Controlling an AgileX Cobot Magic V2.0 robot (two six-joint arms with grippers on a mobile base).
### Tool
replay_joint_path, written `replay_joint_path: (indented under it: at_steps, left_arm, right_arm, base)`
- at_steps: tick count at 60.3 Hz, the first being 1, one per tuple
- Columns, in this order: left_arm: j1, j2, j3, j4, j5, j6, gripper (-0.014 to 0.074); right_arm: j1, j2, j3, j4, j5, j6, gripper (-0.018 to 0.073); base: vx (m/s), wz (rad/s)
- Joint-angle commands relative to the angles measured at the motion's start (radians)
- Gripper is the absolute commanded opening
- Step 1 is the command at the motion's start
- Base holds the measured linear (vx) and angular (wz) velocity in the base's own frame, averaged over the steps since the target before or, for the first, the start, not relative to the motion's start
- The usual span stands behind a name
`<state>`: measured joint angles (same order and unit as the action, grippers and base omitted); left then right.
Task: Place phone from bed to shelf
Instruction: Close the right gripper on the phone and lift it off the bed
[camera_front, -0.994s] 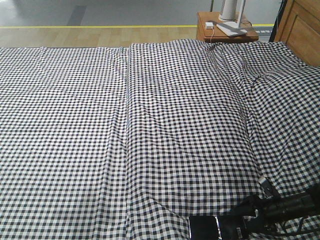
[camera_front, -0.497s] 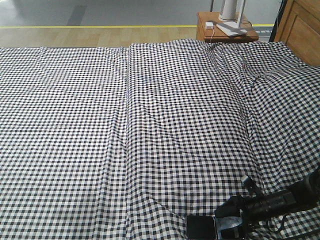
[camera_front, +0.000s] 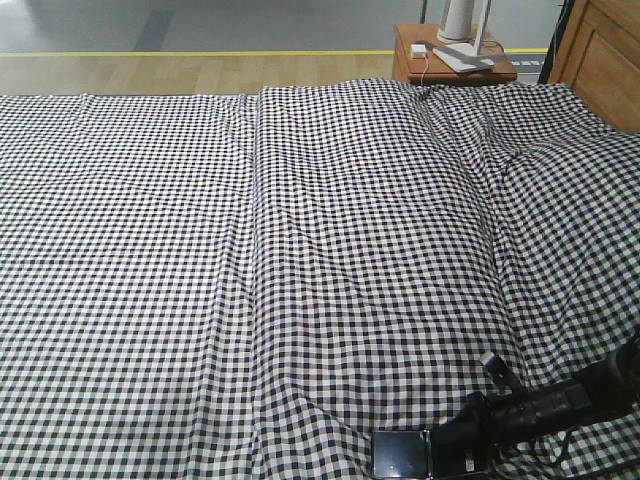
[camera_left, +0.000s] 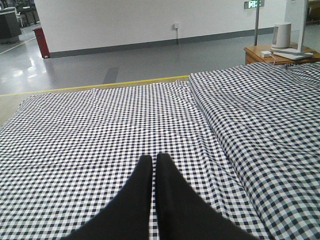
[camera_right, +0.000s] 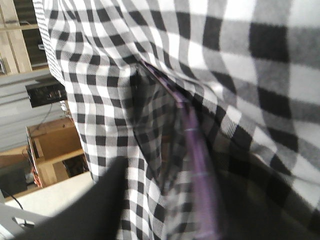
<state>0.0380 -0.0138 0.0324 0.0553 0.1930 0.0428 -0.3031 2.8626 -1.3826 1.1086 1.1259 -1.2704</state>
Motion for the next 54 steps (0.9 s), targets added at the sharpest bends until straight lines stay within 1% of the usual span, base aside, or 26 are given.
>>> replay_joint_path:
  at_steps: [1,5,15,22,26,30,33,54]
  left_arm:
    - [0.000,-0.011,-0.026,-0.005,-0.071,-0.004,0.0001]
    - [0.000,-0.011,-0.026,-0.005,-0.071,-0.004,0.0001]
    - [0.000,-0.011,-0.026,-0.005,-0.071,-0.004,0.0001]
    - [0.000,-0.011,-0.026,-0.005,-0.071,-0.004,0.0001]
    - [0.000,-0.011,-0.026,-0.005,-0.071,-0.004,0.0001]
    - [0.000,-0.011,-0.026,-0.005,-0.071,-0.004,0.0001]
    - [0.000,-0.011,-0.026,-0.005,-0.071,-0.004,0.0001]
    - [0.000,-0.011,-0.026,-0.005,-0.071,-0.004,0.0001]
  right_arm:
    - [0.003,-0.050,-0.006,-0.005,0.100,-0.019,0.0088]
    - [0.003,-0.050,-0.006,-0.006,0.100,-0.019,-0.0016]
    - [0.003,-0.061,-0.006,-0.003,0.108,-0.019,-0.0009]
    - [0.003,-0.087,-0.005,0.001,0.166,-0.036,-0.0008]
    - [0.003,-0.116,0.000,-0.009,0.166,-0.015,-0.0008]
    - [0.003,-0.155,0.012,-0.017,0.166,0.017,-0.0008]
    - [0.003,-0.183,0.024,-0.017,0.166,0.023,-0.0008]
    - [0.003,-0.468,0.184,-0.008,0.166,0.016,-0.0001]
  base:
    - [0.00,0.00]
    - [0.00,0.00]
    - [0.00,0.00]
    - [0.00,0.00]
    - [0.00,0.00]
    - [0.00,0.00]
    - [0.00,0.00]
    - [0.00,0.00]
